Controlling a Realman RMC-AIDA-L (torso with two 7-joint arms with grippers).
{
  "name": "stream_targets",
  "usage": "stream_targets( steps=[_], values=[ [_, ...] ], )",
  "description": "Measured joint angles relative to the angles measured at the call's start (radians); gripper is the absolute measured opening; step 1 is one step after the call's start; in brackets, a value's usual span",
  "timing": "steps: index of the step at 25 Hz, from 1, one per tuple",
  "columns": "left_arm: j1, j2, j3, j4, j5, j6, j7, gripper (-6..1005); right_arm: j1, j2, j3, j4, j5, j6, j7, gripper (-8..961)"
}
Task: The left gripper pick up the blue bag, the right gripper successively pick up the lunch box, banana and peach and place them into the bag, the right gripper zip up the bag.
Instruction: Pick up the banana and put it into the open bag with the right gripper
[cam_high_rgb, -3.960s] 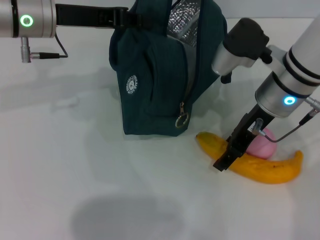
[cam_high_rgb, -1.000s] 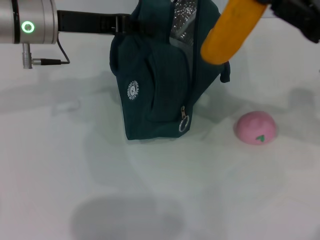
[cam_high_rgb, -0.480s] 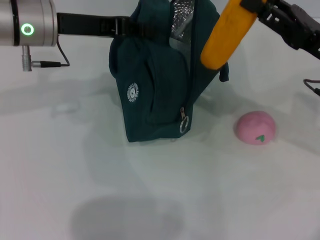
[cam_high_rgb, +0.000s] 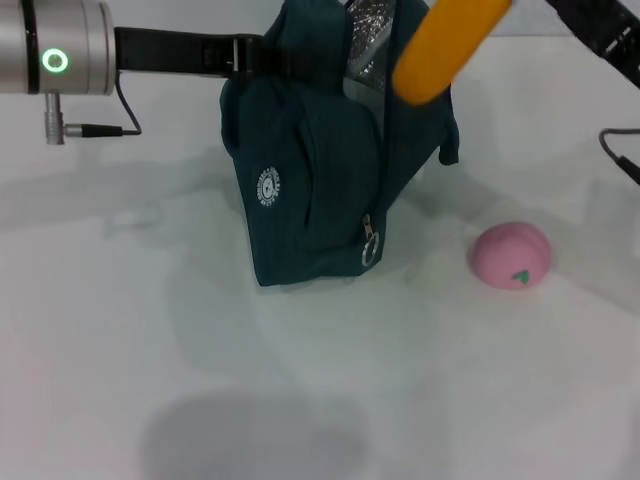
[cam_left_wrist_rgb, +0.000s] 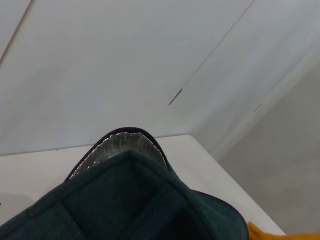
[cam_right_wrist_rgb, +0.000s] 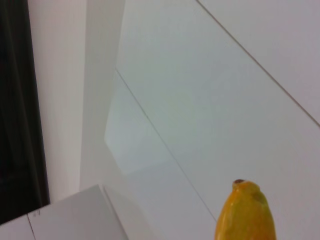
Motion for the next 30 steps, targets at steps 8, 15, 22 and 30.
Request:
stream_targets(
  steps=[8,15,22,30],
  values=[
    [0.0,-0.005,0.003,0.0,-0.002,0.002,-0.003,46,0.036,-0.001,0.001,0.099,0.01,0.104,0.009,447],
    [0.0,-0.006,0.005,-0.001,-0.009,0.007,-0.008,46,0.061,-0.001,0.006,0.173,0.0,0.193,0.005,446],
    [0.0,-0.008,0.004,-0.01,-0.009,0.013,-0.008,46,0.122,-0.001,0.009,0.236,0.005,0.188,0.065,445],
    [0.003,-0.009,0.002,-0.011,-0.009,0.014,-0.005,46,0.117,-0.001,0.009,0.261,-0.053,0.211,0.086,444]
  ],
)
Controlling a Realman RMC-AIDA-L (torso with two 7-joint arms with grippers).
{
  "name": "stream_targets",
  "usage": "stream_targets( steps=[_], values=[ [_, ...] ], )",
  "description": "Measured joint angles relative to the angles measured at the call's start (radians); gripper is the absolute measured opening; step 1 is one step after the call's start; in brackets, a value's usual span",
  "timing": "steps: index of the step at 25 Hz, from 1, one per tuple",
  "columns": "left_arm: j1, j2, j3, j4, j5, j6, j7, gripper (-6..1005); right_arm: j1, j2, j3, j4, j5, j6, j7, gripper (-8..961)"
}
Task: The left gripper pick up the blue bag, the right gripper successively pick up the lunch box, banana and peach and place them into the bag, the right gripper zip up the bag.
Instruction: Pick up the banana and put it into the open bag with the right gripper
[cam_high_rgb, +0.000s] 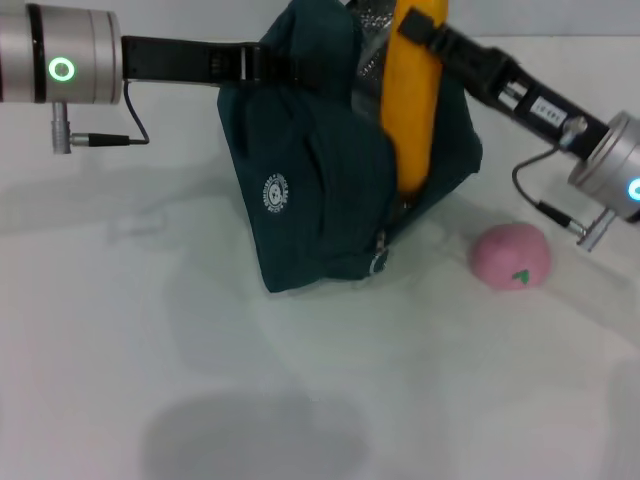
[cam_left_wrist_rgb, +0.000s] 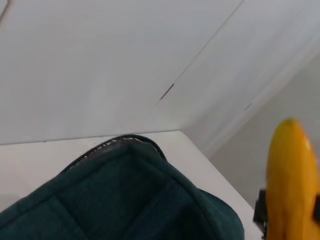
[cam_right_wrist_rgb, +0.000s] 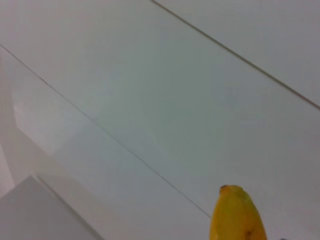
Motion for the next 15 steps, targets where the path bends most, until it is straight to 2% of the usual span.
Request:
stream_targets(
  steps=[8,15],
  values=[
    [0.005,0.002,-0.003,0.0,0.0,-0.003,-0.005,46,-0.044,0.0,-0.006,-0.021,-0.045,0.005,0.006,442],
    [0.001,0.007,-0.003,0.0,0.001,-0.005,-0.019,46,-0.068,0.0,-0.012,-0.099,-0.114,0.012,0.006,449]
  ],
)
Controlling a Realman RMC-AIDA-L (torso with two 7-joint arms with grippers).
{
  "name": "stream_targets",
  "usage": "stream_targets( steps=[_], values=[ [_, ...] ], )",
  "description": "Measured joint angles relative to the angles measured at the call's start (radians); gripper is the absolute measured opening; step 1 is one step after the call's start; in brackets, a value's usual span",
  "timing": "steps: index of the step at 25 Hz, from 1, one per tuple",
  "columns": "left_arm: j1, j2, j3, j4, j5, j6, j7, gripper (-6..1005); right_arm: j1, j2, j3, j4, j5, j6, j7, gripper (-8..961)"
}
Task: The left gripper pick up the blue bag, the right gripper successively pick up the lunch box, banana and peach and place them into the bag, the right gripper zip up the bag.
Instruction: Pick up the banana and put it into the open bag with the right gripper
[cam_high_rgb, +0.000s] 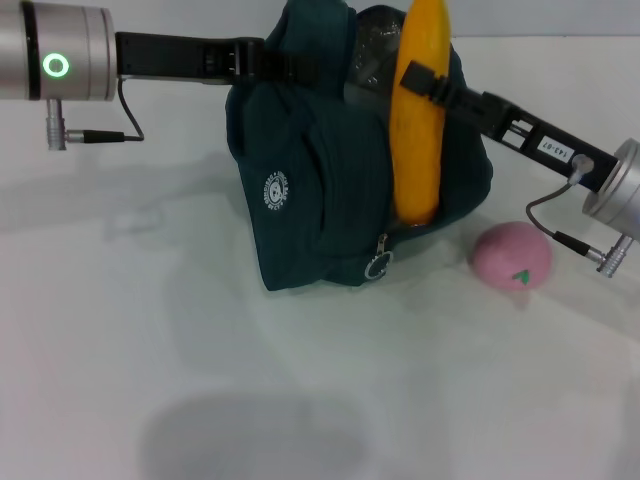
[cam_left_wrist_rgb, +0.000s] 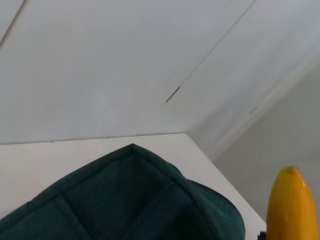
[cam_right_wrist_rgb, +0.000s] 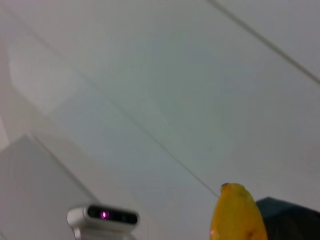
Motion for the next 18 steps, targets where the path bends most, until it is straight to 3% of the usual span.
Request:
stream_targets(
  steps=[5,18],
  values=[
    [-0.002,0.001,0.0,0.0,0.0,0.0,-0.008,46,0.005,-0.001,-0.034,-0.064,-0.05,0.018,0.038,457],
    [0.004,0.007,0.0,0.0,0.0,0.001,-0.029,46,-0.067,-0.009,-0.053,-0.224,-0.056,0.021,0.09,478]
  ],
)
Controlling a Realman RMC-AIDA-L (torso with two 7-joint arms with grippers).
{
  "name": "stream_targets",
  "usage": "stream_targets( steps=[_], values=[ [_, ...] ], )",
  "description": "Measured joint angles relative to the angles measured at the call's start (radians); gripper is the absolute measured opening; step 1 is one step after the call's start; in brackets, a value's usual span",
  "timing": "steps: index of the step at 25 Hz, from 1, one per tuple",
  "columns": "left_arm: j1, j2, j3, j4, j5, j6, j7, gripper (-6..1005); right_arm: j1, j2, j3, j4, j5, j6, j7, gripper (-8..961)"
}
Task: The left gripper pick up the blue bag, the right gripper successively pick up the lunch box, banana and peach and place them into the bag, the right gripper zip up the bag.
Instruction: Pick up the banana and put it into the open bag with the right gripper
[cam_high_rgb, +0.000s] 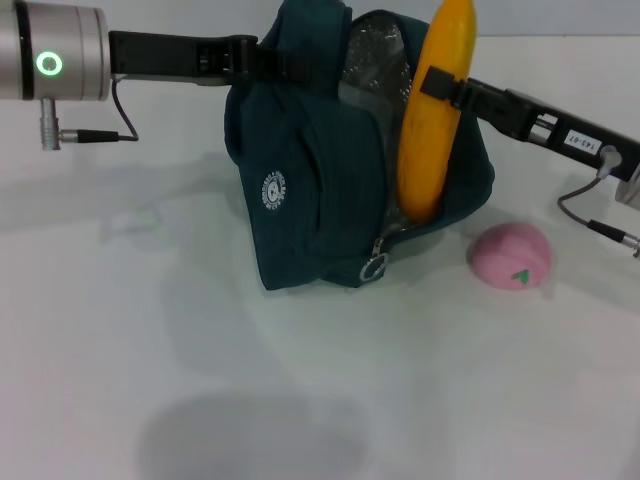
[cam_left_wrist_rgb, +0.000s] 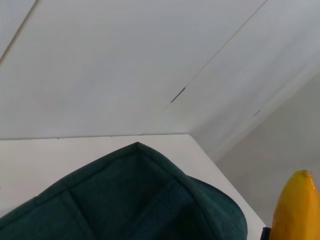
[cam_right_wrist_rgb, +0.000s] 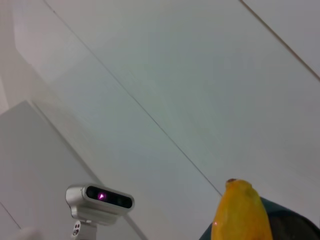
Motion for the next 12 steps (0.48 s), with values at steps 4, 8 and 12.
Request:
stream_targets(
  steps=[4,8,12],
  values=[
    [-0.005,0.001,0.0,0.0,0.0,0.001,-0.007,46,0.005,-0.005,-0.024,-0.024,-0.006,0.01,0.0,484],
    [-0.008,0.001,0.0,0.0,0.0,0.002,-0.01,46,0.012,-0.005,-0.077,-0.067,-0.013,0.027,0.02,491],
    [-0.009,0.002,0.0,0.0,0.0,0.002,-0.01,46,0.025,-0.006,-0.105,-0.084,-0.019,0.062,0.061,497]
  ],
)
